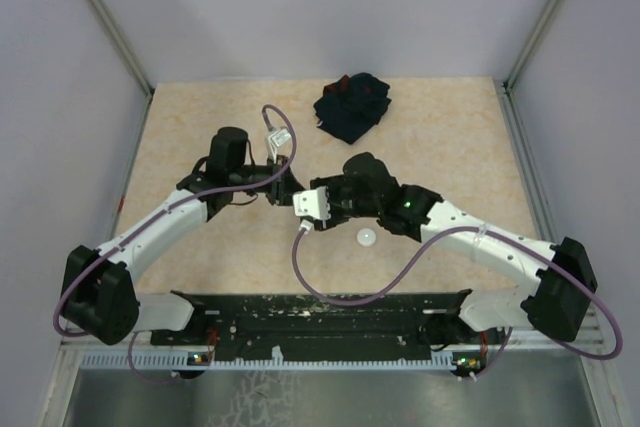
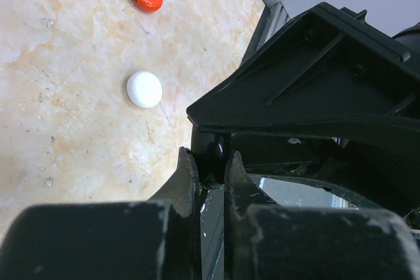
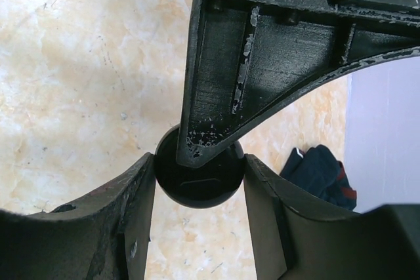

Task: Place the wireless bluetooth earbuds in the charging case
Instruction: Pick up the charging case at the center of the board.

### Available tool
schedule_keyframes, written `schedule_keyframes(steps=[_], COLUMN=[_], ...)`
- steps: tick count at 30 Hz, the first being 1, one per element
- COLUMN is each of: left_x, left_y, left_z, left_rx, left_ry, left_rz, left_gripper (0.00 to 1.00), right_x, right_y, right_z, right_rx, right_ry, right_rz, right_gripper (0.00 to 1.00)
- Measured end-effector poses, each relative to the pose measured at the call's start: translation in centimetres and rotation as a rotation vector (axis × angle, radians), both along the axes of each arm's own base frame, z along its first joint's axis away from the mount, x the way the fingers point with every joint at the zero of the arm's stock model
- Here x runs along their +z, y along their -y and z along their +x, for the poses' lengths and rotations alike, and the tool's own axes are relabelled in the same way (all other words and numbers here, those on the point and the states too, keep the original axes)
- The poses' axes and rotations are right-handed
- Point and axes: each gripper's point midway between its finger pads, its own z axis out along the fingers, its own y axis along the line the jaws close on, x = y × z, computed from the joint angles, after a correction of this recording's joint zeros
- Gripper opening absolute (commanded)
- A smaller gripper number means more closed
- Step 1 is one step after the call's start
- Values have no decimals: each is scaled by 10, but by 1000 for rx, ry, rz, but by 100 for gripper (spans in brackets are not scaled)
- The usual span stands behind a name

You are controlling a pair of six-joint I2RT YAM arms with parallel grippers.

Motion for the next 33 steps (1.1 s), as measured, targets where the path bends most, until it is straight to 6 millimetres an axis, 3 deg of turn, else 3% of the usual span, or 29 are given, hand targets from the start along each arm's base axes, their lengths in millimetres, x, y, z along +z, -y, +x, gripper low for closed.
schedule_keyframes(steps=[7,16,26,33], left_x=[-3,12,6,44], left_y=[-2,-16,-36,-40], left_z=[0,9,17,16], left_rx=[-9,70,222,284], left_ry=[29,214,374,535], left_rz=[16,43,19,-119], left_gripper=[1,1,1,1], right_x=[-1,14,30,51], right_y=[-1,5,12,9], right_z=[3,8,7,4], right_rx=[-3,-91,-204,-226], right_ry=[31,13,-302,-548], right_rz=[12,81,301,476], right_gripper=[75,80,88,83])
